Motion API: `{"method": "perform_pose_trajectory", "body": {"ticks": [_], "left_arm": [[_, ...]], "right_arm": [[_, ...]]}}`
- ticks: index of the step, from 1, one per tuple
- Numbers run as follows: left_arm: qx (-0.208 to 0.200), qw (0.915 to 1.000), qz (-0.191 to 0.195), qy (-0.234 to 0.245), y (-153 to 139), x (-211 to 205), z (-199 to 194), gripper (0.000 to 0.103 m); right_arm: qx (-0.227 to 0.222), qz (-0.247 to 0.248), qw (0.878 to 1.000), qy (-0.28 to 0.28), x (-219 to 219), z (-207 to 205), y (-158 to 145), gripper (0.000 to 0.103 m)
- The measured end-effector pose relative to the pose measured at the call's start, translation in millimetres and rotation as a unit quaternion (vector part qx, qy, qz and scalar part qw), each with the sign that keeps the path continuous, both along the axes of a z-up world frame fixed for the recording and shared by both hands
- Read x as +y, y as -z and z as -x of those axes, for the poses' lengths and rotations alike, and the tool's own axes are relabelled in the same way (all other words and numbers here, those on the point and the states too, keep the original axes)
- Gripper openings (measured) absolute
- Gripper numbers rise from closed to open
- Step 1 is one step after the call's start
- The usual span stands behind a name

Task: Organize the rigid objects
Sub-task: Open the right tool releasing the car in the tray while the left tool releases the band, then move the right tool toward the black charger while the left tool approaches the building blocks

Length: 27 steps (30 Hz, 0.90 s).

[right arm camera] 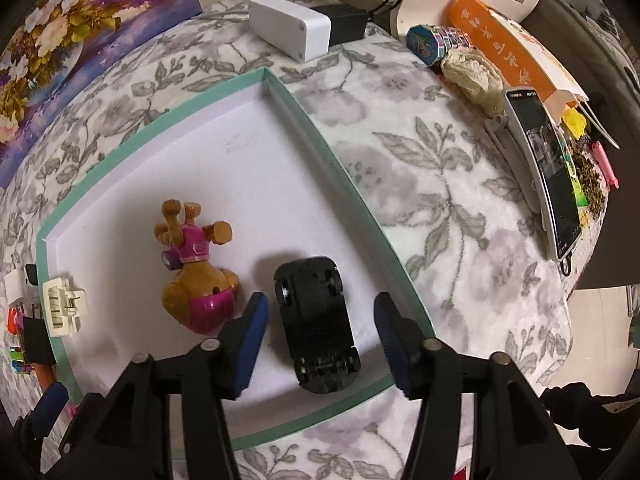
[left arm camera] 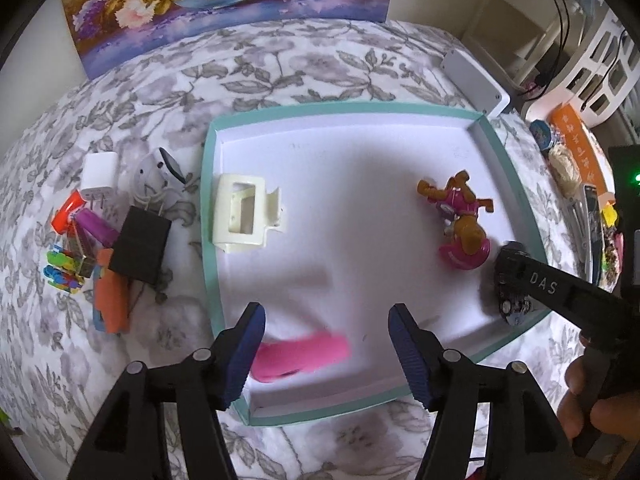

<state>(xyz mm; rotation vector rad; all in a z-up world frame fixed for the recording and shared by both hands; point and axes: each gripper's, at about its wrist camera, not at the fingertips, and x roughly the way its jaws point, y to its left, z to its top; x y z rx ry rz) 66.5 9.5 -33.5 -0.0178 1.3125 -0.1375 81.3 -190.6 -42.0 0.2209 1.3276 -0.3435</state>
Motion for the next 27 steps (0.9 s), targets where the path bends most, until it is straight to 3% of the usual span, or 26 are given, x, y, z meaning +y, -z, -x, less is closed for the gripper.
{"method": "perform_pose_trajectory", "body": {"ticks": [2, 5, 12, 20, 27], "left_arm": [[-0.002, 1.0000, 0.001, -0.001, -2, 1, 0, 0.075], [-0.005, 0.9999, 0.006, -0.007, -5, 6, -2, 0.081], [-0.029, 0.9985, 0.007, -0.045, -19, 30, -4, 0.103], [-0.049, 0.9902, -0.017, -0.130, -31, 90, -9, 0.103], [-0.067, 0.9700, -0.022, -0.232, -48, 168, -6, 0.103]], "right_arm": [[-0.003, 0.006, 1.000, -0.002, 2, 0, -3, 0.060], [-0.010, 0.014, 1.000, -0.005, 5, -1, -6, 0.073], [-0.024, 0.026, 0.999, -0.011, 11, 0, -11, 0.076], [-0.049, 0.036, 0.998, -0.029, 26, 0, -18, 0.076], [-0.071, 0.023, 0.996, -0.056, 55, 3, -32, 0.076]]}}
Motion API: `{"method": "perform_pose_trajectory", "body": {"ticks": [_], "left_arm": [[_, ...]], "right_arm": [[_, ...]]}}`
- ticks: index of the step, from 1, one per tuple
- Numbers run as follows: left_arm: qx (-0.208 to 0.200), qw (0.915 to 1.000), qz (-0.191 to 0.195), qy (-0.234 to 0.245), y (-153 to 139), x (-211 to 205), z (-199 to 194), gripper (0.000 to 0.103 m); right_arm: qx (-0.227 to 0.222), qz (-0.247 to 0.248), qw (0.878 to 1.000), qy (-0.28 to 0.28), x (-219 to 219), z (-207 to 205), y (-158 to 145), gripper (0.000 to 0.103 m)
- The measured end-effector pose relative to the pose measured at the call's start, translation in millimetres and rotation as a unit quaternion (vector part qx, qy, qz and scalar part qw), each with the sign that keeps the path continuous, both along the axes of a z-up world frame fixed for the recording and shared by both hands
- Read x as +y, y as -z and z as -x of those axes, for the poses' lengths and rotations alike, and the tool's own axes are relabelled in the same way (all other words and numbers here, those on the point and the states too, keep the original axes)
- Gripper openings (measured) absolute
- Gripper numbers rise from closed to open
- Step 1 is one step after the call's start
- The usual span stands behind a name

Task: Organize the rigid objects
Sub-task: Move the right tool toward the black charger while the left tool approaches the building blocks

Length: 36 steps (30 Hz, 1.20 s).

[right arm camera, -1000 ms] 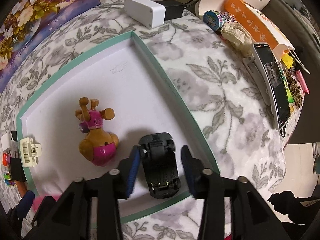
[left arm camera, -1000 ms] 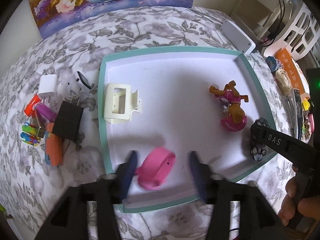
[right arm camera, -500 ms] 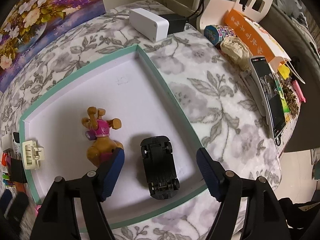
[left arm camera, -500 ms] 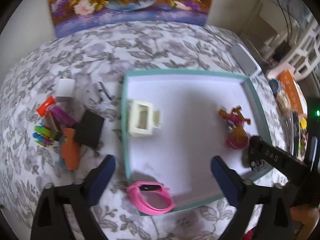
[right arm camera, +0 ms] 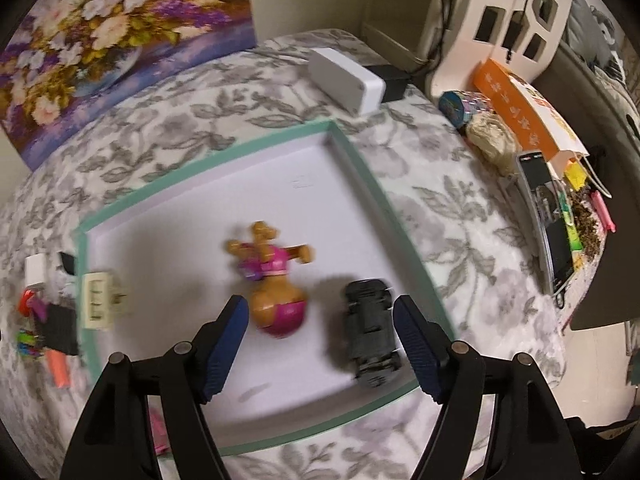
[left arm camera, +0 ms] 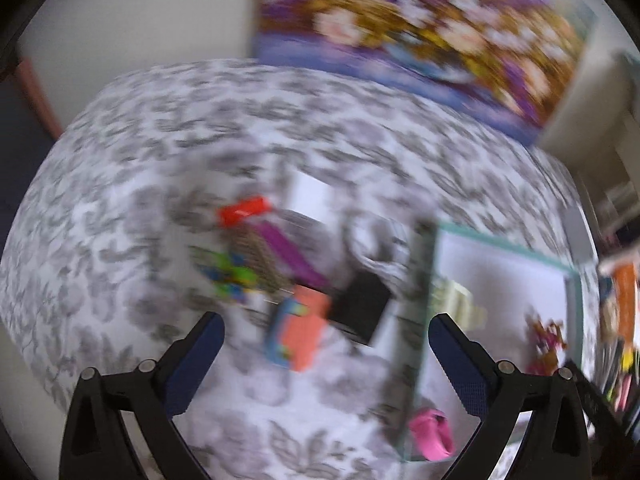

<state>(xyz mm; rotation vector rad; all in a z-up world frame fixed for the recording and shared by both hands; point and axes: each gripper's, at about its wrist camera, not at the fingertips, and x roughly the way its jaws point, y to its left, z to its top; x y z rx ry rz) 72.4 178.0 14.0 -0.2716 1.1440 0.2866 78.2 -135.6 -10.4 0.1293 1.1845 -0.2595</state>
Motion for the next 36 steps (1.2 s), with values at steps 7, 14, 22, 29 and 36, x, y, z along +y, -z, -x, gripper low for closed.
{"method": "perform_pose_trajectory", "body": {"ticks": [7, 14, 22, 29, 36], "left_arm": [[-0.024, 0.9951, 0.001, -0.096, -16, 70, 22, 0.103], [-0.038, 0.9879, 0.008, -0.150, -22, 117, 42, 0.103], [-0.035, 0.9851, 0.027, -0.166, -17, 139, 49, 0.103], [-0.027, 0.9860, 0.047, -0.158, -6, 143, 41, 0.103], [-0.015, 0.9885, 0.079, -0.128, 17, 130, 19, 0.103]], "right_arm": [[-0.021, -0.007, 0.998, -0.053, 52, 4, -13, 0.076], [-0.014, -0.031, 0.995, -0.095, 109, 5, -10, 0.076], [-0.015, -0.063, 0.986, -0.153, 171, 1, -6, 0.076], [-0.008, -0.093, 0.978, -0.185, 207, -7, 6, 0.076], [0.017, -0.117, 0.977, -0.179, 218, -20, 22, 0.074]]}}
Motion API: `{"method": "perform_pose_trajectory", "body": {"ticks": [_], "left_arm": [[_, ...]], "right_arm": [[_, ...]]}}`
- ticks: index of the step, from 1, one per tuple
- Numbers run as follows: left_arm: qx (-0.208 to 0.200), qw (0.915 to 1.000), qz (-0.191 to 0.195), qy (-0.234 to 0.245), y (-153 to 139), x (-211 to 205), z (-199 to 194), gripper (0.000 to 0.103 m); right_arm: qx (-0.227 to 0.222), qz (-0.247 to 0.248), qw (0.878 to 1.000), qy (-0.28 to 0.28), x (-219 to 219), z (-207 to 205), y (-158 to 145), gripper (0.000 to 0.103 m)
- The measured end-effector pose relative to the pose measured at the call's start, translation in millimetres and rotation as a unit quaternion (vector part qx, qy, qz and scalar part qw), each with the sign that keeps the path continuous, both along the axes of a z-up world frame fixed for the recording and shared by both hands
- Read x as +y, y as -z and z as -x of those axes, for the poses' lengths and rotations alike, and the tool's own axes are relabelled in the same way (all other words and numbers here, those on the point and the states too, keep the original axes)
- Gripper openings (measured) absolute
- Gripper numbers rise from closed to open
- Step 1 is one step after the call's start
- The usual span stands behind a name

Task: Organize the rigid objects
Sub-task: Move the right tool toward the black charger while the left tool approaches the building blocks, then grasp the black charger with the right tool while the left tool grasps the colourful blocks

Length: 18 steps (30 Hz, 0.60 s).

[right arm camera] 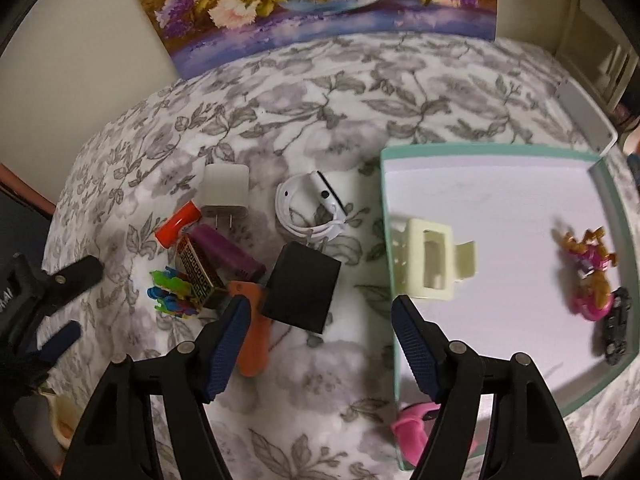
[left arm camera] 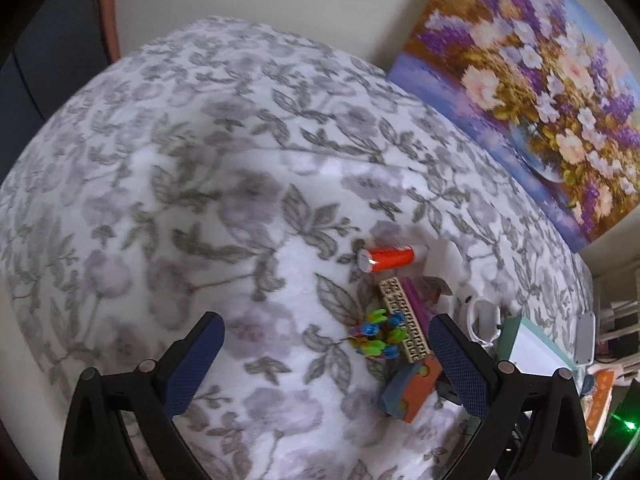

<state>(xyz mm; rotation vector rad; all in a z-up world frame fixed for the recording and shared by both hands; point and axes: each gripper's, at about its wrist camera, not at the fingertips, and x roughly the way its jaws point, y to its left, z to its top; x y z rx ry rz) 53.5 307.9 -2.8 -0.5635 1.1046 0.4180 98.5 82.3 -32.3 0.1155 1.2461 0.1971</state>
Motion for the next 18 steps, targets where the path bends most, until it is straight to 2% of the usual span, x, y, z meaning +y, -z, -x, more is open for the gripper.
{"method": "perform_pose_trajectory", "body": {"ticks": [2, 4, 11, 14, 17, 18], "left_arm": [[0.006, 0.9999, 0.009, 0.011, 9, -5, -7, 0.103], [0.013, 0.9996, 0.017, 0.020, 16, -9, -13, 0.102], [0.033, 0.9981, 0.029, 0.043, 38, -21, -28, 0.095], [0.041, 0.9973, 0.035, 0.050, 46, -25, -32, 0.090], [0.048, 0.9966, 0.036, 0.057, 51, -30, -35, 0.083], [0.050, 0.9964, 0.036, 0.059, 52, -31, -36, 0.078]], "right_arm": [[0.006, -0.002, 1.000, 0.003, 1, -3, 4, 0.072], [0.013, -0.008, 1.000, 0.007, 3, -8, 9, 0.066], [0.042, -0.023, 0.998, 0.027, 4, -22, 28, 0.062], [0.048, -0.029, 0.998, 0.031, 4, -25, 32, 0.061], [0.055, -0.037, 0.997, 0.031, 5, -27, 35, 0.056], [0.057, -0.036, 0.997, 0.032, 5, -27, 37, 0.055]]}}
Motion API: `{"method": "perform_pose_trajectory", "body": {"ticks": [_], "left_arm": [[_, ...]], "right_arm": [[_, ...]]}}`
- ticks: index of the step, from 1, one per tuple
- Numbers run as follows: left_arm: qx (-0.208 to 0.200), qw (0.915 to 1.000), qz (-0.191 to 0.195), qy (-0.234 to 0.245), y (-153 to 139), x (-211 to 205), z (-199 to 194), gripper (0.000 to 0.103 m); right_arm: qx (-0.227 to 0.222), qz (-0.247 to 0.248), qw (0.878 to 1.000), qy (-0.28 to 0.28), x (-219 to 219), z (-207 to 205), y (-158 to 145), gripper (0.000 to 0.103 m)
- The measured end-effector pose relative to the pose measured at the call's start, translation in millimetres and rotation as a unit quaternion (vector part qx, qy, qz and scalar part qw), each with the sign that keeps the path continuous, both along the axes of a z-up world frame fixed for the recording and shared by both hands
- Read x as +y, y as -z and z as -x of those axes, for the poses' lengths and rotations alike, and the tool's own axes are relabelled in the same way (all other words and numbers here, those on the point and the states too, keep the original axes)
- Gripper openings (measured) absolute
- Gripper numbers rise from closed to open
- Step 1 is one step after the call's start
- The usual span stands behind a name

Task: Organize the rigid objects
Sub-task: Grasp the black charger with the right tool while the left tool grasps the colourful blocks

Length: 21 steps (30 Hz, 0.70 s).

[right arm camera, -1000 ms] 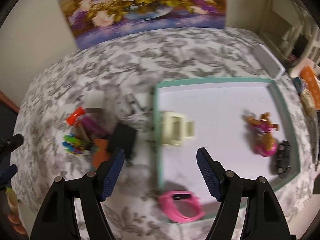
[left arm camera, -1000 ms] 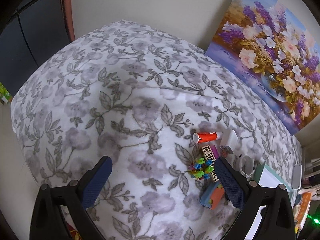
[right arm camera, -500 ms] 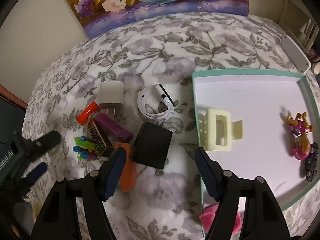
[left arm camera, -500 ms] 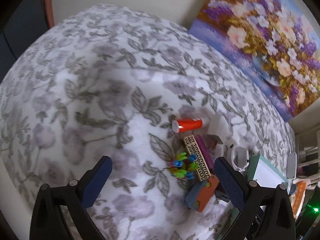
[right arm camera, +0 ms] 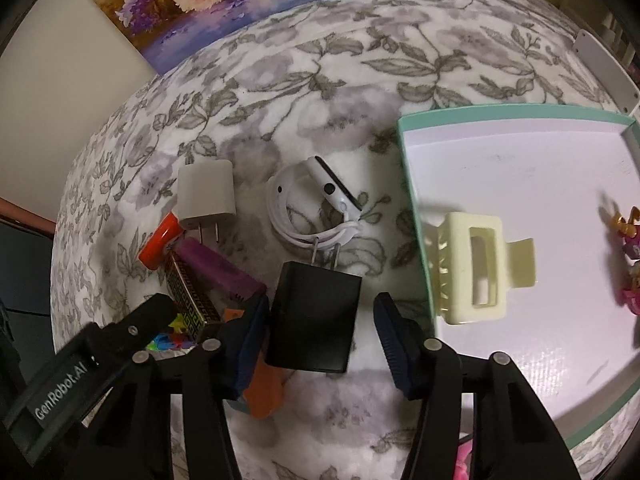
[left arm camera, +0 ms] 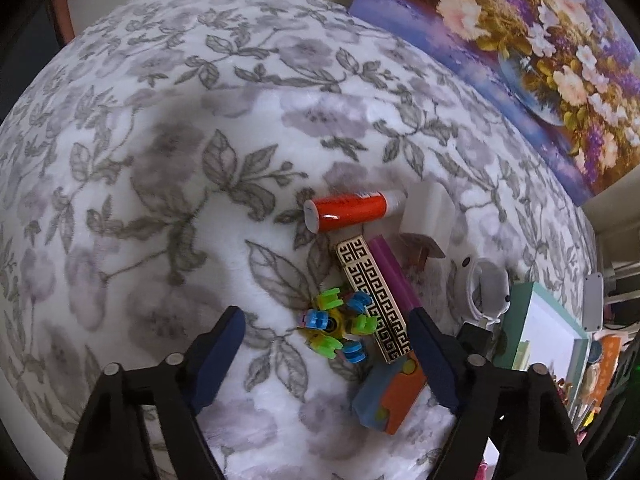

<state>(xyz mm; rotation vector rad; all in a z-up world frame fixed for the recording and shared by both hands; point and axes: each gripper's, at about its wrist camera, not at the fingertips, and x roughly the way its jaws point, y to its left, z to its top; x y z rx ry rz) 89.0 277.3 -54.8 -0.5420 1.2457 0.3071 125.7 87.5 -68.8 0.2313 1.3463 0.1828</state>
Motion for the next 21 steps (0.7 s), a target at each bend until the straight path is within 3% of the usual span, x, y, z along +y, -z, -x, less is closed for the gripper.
{"method": "perform_pose_trajectory", "body": {"ticks": [4, 10, 21], "left_arm": [[0.004, 1.0000, 0.003, 0.006, 3, -2, -1, 0.065], [0.008, 0.9998, 0.013, 0.010, 7, -3, -2, 0.042], [-0.014, 0.9999, 0.007, 0.006, -14, 3, 3, 0.041]], "right_arm": [[0.010, 0.003, 1.000, -0.004, 5, -1, 7, 0.046], [0.008, 0.005, 1.000, -0.006, 6, 0, 9, 0.043], [0.003, -0.013, 1.000, -0.002, -4, 0, -11, 0.043]]}}
